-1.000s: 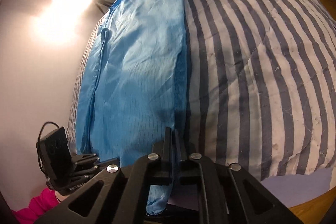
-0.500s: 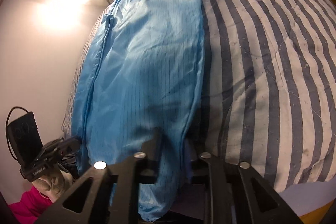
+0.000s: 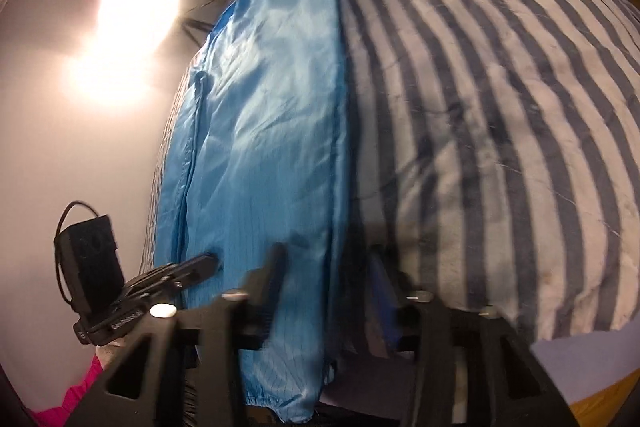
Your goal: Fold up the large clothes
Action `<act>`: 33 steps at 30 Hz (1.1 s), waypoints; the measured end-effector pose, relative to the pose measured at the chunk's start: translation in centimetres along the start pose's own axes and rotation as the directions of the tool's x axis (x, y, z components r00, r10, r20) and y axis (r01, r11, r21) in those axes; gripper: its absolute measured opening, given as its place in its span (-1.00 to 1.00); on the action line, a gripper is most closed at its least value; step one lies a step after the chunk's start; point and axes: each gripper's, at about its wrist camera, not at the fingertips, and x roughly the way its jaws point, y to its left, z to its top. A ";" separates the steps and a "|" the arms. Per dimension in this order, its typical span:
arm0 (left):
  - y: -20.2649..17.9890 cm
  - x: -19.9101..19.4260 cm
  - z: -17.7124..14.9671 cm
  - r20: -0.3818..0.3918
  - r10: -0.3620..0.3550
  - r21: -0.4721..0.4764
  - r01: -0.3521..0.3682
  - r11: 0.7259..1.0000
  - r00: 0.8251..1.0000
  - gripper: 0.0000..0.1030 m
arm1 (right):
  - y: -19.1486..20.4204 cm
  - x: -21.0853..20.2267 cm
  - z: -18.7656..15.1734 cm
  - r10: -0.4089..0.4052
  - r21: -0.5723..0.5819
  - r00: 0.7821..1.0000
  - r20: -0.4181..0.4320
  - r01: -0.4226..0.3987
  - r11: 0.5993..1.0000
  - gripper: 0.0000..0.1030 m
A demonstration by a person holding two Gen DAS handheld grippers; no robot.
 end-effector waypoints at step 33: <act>12.3 -22.6 -3.9 0.441 0.083 -0.315 0.067 0.947 0.893 -0.97 | 23.1 5.1 -2.8 -0.231 -0.675 0.971 0.062 0.211 0.707 -1.00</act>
